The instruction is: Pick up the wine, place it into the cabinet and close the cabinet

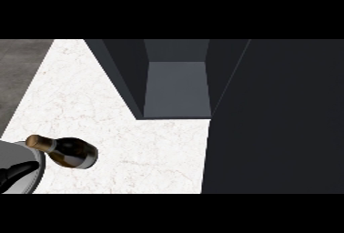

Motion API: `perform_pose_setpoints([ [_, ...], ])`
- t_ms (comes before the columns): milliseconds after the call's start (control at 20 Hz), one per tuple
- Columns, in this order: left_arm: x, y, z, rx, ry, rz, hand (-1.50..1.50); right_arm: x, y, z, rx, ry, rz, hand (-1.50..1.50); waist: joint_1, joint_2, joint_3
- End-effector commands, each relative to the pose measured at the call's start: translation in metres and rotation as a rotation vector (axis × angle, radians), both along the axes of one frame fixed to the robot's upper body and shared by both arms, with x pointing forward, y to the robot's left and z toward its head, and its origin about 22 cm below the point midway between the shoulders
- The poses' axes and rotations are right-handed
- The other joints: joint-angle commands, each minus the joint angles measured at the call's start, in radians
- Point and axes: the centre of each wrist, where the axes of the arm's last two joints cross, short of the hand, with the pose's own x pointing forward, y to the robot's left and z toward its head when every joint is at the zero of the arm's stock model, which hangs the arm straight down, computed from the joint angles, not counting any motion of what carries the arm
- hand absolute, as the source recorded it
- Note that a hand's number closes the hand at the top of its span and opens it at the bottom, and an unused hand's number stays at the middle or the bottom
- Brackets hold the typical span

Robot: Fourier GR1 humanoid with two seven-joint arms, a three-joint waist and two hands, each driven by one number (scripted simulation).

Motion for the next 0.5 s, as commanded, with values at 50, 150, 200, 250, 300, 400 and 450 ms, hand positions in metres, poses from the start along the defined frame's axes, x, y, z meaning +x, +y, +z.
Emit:
perform_pose_setpoints([
  [50,0.004,0.005,-0.035,-0.023,0.015,-0.014,-1.50,-0.050,-0.022,0.035,0.026,-0.085,0.005,-1.50,-0.005,0.001,0.000],
  [150,0.009,0.014,-0.050,-0.011,0.038,-0.018,-1.50,-0.046,-0.023,0.033,0.021,-0.101,-0.005,-1.50,-0.007,0.002,0.000],
  [200,0.000,0.019,-0.048,-0.022,0.046,-0.009,-1.50,-0.054,-0.017,0.030,0.048,-0.078,0.014,-1.50,-0.005,-0.001,0.000],
  [250,0.009,0.016,-0.058,-0.024,0.056,-0.009,-1.50,-0.054,-0.023,0.032,0.025,-0.081,0.000,-1.50,-0.011,0.001,0.001],
  [300,0.025,0.024,-0.061,-0.012,0.036,0.000,-1.50,-0.042,-0.017,0.027,0.020,-0.082,-0.005,-1.50,-0.006,0.003,0.000],
  [400,0.022,0.015,-0.060,-0.005,0.041,-0.006,-1.50,-0.043,-0.019,0.034,0.050,-0.099,-0.005,-1.50,-0.002,0.003,0.000],
  [450,0.014,0.028,-0.074,-0.002,0.054,0.011,-1.50,-0.056,-0.019,0.032,0.036,-0.089,0.017,-1.50,-0.011,0.000,0.000],
])
